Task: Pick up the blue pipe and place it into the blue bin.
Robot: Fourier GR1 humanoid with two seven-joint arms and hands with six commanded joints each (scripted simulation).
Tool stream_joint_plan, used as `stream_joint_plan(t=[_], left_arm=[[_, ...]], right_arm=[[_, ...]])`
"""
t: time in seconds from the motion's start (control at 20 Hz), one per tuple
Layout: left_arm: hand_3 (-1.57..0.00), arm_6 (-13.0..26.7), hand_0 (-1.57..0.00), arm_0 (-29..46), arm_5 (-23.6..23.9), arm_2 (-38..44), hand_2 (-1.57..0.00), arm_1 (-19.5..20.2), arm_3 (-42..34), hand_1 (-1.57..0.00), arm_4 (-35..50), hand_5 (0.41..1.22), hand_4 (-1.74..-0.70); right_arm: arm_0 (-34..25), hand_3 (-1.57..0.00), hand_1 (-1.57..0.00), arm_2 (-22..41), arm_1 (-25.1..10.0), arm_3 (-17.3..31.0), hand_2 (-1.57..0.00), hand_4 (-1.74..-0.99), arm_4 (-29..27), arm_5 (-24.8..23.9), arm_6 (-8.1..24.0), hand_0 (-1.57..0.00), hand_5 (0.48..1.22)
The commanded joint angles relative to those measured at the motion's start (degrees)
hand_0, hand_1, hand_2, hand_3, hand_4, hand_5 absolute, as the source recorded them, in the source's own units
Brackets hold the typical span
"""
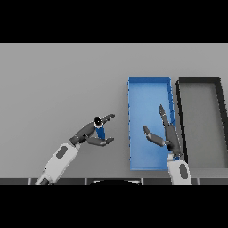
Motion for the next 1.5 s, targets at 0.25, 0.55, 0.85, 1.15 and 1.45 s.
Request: stream_joint_plan(t=[0.25, 0.55, 0.85, 1.15, 1.45], left_arm=[[-1.01, -1.02, -0.89, -0.32, 0.24, -0.27, -1.03, -2.76, 1.94, -1.0, 0.51, 0.988, -1.53], [-1.35, -3.65, -1.39, 0.94, 2.39, -2.14, -1.43, -2.6, 0.2, -1.42, -0.72, 1.16, -1.68], [-1.45, -3.37, -1.52, -0.43, 4.3, -1.84, -1.53, -4.55, -6.66, -1.53, 1.12, 1.205, -1.73], [-1.49, 2.11, -1.56, -1.36, 3.78, -3.15, -1.56, -3.33, -13.29, -1.56, 2.02, 1.217, -1.74], [-1.5, 5.28, -1.57, -2.15, 4.16, -3.53, -1.57, -3.48, -13.85, -1.57, 1.34, 1.219, -1.74]], right_arm=[[-0.43, 0.0, 0.0, -0.16, -0.09, -0.23, 0.0, -1.195, -0.69, 0.5, 0.22, 0.0, 0.604], [-0.22, 0.0, 0.0, -0.31, -0.03, 0.44, 0.0, -1.192, -0.94, 0.63, -0.66, 0.0, 0.602], [-0.32, 0.0, 0.0, -0.16, -0.03, 0.55, 0.0, -1.18, 0.11, -0.06, -0.66, 0.0, 0.604], [0.37, 0.0, 0.0, -0.45, -0.89, -0.41, 0.0, -1.141, 0.46, -0.16, -1.58, 0.0, 0.603], [1.13, 0.0, 0.0, -0.47, -0.57, -0.42, 0.0, -1.161, 0.2, -0.2, -1.56, 0.0, 0.605]])
